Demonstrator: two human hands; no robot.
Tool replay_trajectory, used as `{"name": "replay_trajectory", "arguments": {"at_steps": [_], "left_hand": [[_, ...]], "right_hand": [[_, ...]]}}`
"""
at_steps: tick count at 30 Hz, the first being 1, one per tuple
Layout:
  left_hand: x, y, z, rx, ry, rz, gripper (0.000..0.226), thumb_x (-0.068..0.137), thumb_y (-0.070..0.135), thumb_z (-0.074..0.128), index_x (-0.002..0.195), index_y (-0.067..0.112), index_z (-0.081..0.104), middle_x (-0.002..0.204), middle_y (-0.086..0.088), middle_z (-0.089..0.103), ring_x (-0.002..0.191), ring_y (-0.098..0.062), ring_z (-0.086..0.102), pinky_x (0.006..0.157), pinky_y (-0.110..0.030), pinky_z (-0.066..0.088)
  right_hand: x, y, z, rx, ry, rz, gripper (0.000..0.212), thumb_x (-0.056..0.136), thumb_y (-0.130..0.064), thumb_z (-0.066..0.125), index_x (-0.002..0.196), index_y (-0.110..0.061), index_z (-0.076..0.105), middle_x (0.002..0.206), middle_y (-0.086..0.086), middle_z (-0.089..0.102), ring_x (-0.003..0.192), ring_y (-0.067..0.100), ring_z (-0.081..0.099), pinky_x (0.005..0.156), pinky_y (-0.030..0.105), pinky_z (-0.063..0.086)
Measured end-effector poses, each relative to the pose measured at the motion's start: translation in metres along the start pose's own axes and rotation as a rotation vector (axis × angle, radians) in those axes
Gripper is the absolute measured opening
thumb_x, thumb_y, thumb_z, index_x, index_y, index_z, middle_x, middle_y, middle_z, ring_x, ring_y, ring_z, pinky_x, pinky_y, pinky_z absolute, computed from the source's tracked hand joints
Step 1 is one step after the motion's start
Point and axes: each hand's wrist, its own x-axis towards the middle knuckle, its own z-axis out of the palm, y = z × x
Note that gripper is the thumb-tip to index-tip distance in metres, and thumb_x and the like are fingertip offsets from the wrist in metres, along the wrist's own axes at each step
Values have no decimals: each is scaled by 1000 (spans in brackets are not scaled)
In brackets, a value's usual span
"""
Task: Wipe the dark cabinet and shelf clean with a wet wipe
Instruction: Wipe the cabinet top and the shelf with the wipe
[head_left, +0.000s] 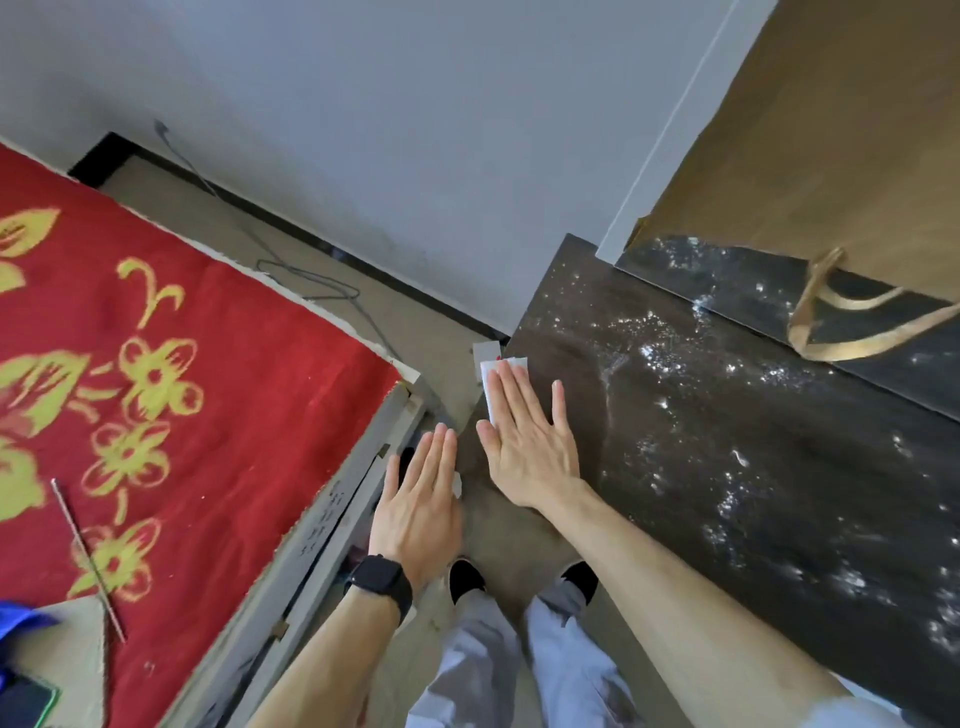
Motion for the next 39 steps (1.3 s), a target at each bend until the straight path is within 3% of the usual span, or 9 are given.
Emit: {"name": "replay_trajectory", "arguments": {"at_steps": [6,13,18,22,24,29,32,36,39], "left_hand": [[4,4,-10,-1,-60,5,66,103,37,23,158,15,-5,166,1,-3,151,-12,-9,121,-41,-6],[3,-7,-14,67,-98,88,70,100,28,35,158,11,0,165,-2,-2,151,-17,-6,123,-50,9],[5,-5,-18,70,-70,119,65,101,47,12,158,17,1,164,6,-4,151,-11,-6,123,-48,5],[9,3,-14,14,-71,95,65,101,49,8,157,19,-3,164,8,-6,150,-9,-11,123,-46,3],[9,6,-11,-14,-57,66,64,102,47,11,157,18,-3,164,8,-6,150,-9,-11,123,-46,3],[10,-3,-11,-2,-65,124,60,102,42,11,157,21,-1,164,6,-2,151,-12,-6,123,-45,2],[12,-14,-16,57,-74,108,65,97,46,2,158,22,0,164,7,2,151,-10,-8,120,-39,-9],[18,-14,-18,6,-59,75,62,101,47,1,157,22,-3,164,8,1,150,-9,-13,122,-40,-8],[39,7,-16,-101,-29,57,59,104,46,9,158,25,-5,163,12,-8,148,-6,-16,123,-43,-2]], "right_hand": [[-96,39,15,81,41,441,72,102,-53,9,158,-9,2,167,8,0,154,20,-4,121,59,1],[-52,-40,20,147,89,61,62,106,-47,15,159,-17,4,167,-1,-5,153,14,-9,120,55,1],[-97,6,26,160,73,307,60,106,-40,20,159,-18,3,167,-3,-5,153,12,-6,121,53,-5],[-159,57,30,100,64,533,65,103,-42,22,159,-13,7,168,4,3,154,18,2,121,58,5],[-153,46,29,106,61,487,66,103,-43,23,158,-10,9,167,8,5,154,22,5,122,57,6],[-58,-30,21,156,55,35,60,106,-43,15,159,-16,4,168,-1,-5,153,16,-7,121,56,2],[-14,-21,9,125,11,-25,59,105,-41,8,159,-20,-2,166,-7,-13,151,10,-19,121,57,0],[-15,57,-3,130,-8,274,59,105,-43,6,157,-23,-14,164,-9,-20,148,7,-25,120,56,-11],[-52,92,-4,79,-11,438,65,103,-47,6,156,-16,-12,166,0,-13,150,14,-20,121,57,-6]]}}
